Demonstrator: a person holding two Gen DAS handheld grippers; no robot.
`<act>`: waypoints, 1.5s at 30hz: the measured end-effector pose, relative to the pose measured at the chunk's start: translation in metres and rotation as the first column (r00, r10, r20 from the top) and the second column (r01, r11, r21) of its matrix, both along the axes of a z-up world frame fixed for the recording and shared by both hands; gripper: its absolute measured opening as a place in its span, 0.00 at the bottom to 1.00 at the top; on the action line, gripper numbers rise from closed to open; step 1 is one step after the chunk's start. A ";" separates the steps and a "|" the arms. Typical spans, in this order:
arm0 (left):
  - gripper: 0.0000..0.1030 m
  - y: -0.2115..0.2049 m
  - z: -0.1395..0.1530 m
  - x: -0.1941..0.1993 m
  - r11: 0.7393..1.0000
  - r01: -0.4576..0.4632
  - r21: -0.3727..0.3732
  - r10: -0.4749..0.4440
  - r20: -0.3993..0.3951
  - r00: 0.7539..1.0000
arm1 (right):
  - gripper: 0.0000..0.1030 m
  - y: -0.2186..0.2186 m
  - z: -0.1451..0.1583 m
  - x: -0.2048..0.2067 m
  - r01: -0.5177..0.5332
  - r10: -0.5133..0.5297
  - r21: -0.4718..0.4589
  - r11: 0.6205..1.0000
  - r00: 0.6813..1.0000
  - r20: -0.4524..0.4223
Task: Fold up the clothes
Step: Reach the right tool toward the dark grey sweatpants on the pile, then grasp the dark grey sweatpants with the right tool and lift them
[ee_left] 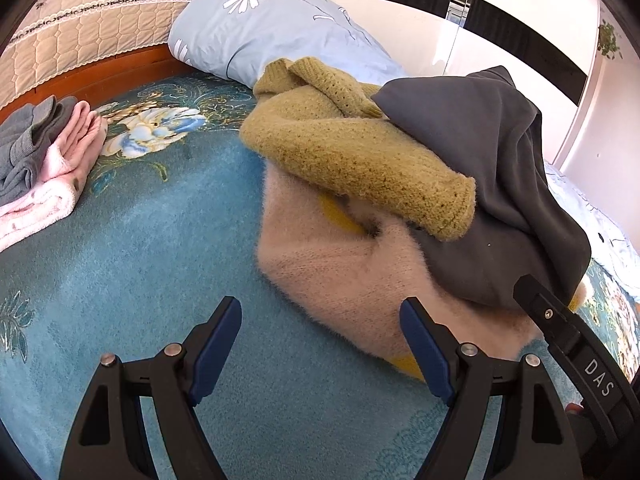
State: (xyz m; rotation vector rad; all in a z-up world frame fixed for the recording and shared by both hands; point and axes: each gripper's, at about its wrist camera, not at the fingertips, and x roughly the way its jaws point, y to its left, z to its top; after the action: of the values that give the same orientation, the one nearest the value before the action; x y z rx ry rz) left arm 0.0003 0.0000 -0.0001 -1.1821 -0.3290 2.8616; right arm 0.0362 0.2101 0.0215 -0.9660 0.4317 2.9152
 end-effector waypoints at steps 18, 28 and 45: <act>0.80 -0.039 0.035 0.030 0.993 -0.081 0.088 0.085 -0.039 0.996 | 1.00 0.010 0.026 0.021 -0.027 0.007 -0.089 0.996 0.976 -0.218; 0.80 -0.081 0.033 0.096 0.986 -0.142 0.087 0.140 0.031 0.990 | 0.95 0.012 0.033 0.036 0.032 -0.055 -0.092 0.995 0.963 -0.264; 0.80 -0.107 0.036 0.101 0.969 -0.131 0.211 0.135 -0.001 0.991 | 0.46 0.008 0.036 -0.049 -0.087 0.052 0.287 0.954 0.990 0.128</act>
State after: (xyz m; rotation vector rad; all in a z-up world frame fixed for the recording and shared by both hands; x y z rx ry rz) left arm 0.1012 -0.1071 0.0355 -1.1396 -0.7171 2.8535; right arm -0.0128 0.2183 0.0570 -1.1181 -0.0413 2.8474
